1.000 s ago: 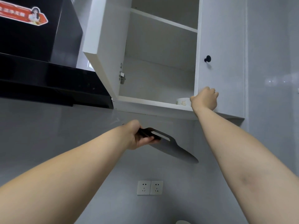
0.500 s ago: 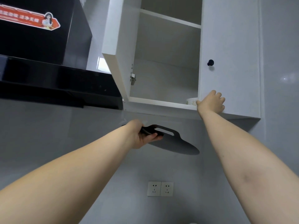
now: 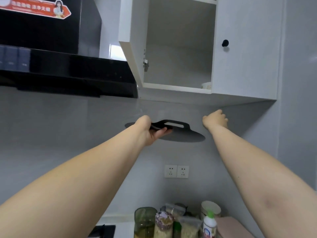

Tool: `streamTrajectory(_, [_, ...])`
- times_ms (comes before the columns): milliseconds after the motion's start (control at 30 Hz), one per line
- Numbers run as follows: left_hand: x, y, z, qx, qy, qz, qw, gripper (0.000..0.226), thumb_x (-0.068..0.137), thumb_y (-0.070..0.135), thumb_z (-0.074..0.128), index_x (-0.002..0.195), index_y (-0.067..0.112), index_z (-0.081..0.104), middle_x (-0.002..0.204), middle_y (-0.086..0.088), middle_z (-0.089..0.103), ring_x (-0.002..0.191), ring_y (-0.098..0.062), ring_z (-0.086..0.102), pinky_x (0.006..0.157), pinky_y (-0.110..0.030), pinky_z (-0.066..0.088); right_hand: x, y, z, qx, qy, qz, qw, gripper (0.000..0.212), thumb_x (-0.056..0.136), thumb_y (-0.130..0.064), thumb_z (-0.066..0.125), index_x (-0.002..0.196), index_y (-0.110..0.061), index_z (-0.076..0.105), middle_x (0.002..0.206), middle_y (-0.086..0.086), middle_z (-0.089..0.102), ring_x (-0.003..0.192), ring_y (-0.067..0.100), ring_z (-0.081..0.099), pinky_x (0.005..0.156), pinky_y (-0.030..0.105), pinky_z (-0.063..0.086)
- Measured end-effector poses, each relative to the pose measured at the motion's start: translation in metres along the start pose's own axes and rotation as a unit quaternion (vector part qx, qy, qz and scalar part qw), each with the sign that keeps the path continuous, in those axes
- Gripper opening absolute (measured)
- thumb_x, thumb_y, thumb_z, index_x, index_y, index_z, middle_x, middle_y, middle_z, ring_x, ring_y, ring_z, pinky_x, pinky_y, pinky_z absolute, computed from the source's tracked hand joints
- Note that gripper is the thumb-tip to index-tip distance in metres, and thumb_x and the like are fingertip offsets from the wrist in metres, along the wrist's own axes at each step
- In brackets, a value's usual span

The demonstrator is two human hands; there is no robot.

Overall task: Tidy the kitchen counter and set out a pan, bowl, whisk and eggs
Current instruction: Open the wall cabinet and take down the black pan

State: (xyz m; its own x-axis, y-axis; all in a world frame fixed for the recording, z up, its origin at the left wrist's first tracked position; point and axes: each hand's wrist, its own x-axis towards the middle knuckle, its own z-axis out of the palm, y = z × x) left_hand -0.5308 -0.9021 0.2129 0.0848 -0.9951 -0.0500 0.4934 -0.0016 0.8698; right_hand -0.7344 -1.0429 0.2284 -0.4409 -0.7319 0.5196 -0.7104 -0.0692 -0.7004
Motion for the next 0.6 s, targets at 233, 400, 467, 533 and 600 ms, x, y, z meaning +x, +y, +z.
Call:
streamTrajectory(233, [-0.039,-0.013,-0.038,-0.039,0.06,0.033,0.997,0.035,0.096,0.005,0.018,0.108,-0.008,0.048,0.11,-0.02,0.062,0.108,-0.041,0.061,0.043,-0.027,0.053,-0.064,0.001,0.004,-0.083,-0.226,-0.057,0.969,0.042,0.099,-0.02,0.039,0.13,0.006,0.046,0.133,0.019,0.05,0.117,0.032,0.053,0.089,0.032,0.043])
streamTrajectory(400, [-0.071,-0.008,-0.075,-0.043,0.076,0.05,0.995,0.037,0.095,0.002,0.018,0.099,-0.008,0.053,0.098,-0.018,0.063,0.098,-0.041,0.063,0.043,-0.026,0.053,-0.114,-0.016,0.017,0.035,-0.345,-0.021,0.938,0.044,0.098,-0.016,0.039,0.138,0.001,0.037,0.111,0.021,0.05,0.094,0.03,0.049,0.084,0.04,0.048])
streamTrajectory(467, [-0.085,-0.002,-0.096,-0.039,0.085,0.062,0.994,0.032,0.093,0.001,0.019,0.09,-0.007,0.05,0.086,-0.019,0.062,0.078,-0.04,0.065,0.042,-0.025,0.053,-0.135,-0.026,0.029,0.152,-0.375,0.047,0.913,0.038,0.094,-0.014,0.047,0.13,-0.002,0.045,0.128,0.019,0.049,0.091,0.029,0.052,0.07,0.04,0.056])
streamTrajectory(533, [-0.096,0.006,-0.122,-0.04,0.092,0.073,0.992,0.029,0.092,0.0,0.02,0.089,-0.006,0.048,0.084,-0.02,0.06,0.06,-0.039,0.065,0.043,-0.025,0.054,-0.162,-0.04,0.038,0.218,-0.425,0.117,0.871,0.015,0.094,-0.009,0.049,0.104,0.002,0.053,0.118,0.018,0.055,0.076,0.032,0.064,0.045,0.034,0.054])
streamTrajectory(600, [-0.108,0.017,-0.157,-0.037,0.099,0.074,0.992,0.029,0.091,0.0,0.021,0.094,-0.007,0.049,0.089,-0.021,0.061,0.05,-0.037,0.066,0.043,-0.025,0.055,-0.192,-0.061,0.048,0.301,-0.463,0.195,0.811,0.009,0.095,-0.005,0.046,0.096,0.003,0.05,0.108,0.023,0.059,0.085,0.034,0.069,0.035,0.036,0.049])
